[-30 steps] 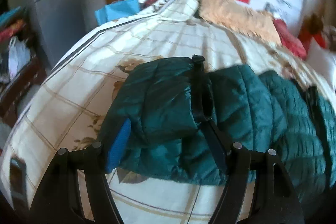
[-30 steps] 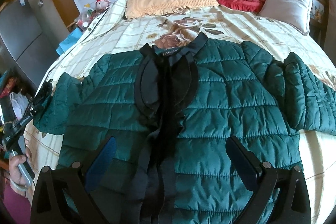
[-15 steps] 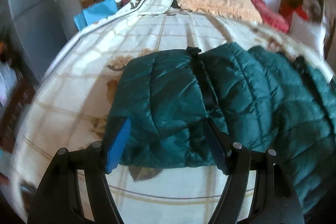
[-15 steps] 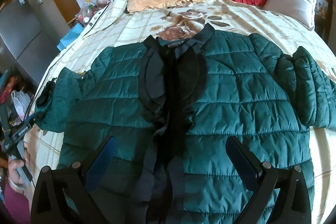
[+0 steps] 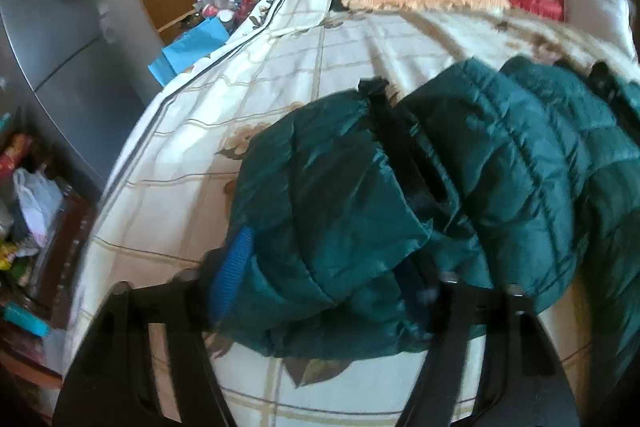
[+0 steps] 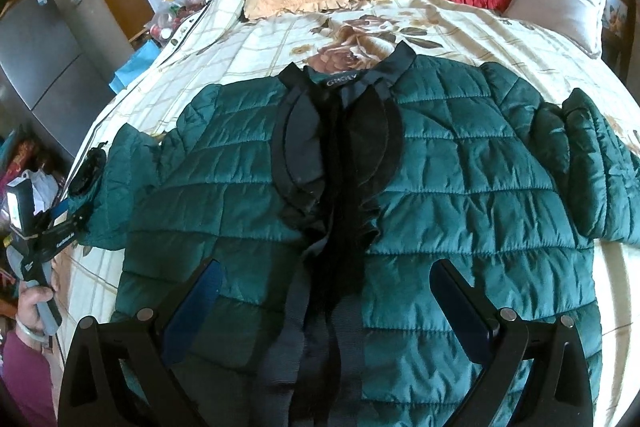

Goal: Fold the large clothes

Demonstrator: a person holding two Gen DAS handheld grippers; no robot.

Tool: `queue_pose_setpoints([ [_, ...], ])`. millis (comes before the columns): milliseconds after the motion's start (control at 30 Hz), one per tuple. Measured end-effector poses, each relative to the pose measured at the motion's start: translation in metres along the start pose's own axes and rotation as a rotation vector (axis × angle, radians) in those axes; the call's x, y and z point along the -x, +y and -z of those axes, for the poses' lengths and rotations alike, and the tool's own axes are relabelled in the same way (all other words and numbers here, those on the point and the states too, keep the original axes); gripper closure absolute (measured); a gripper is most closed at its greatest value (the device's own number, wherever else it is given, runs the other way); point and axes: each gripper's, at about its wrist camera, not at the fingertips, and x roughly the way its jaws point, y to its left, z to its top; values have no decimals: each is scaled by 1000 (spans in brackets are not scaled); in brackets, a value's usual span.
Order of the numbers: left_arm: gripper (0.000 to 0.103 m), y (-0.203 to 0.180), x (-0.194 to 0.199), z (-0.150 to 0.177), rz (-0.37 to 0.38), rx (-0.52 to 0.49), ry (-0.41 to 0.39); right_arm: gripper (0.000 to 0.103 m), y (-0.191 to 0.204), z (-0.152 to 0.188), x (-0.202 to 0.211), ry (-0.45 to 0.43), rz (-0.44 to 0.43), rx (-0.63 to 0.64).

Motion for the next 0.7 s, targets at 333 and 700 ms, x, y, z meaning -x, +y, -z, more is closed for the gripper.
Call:
queue_pose_setpoints([
  [333, 91, 13, 47, -15, 206, 202, -66, 0, 2, 1, 11, -25, -1, 10],
  [700, 91, -52, 116, -58, 391, 239, -140, 0, -12, 2, 29, -61, 1, -15],
])
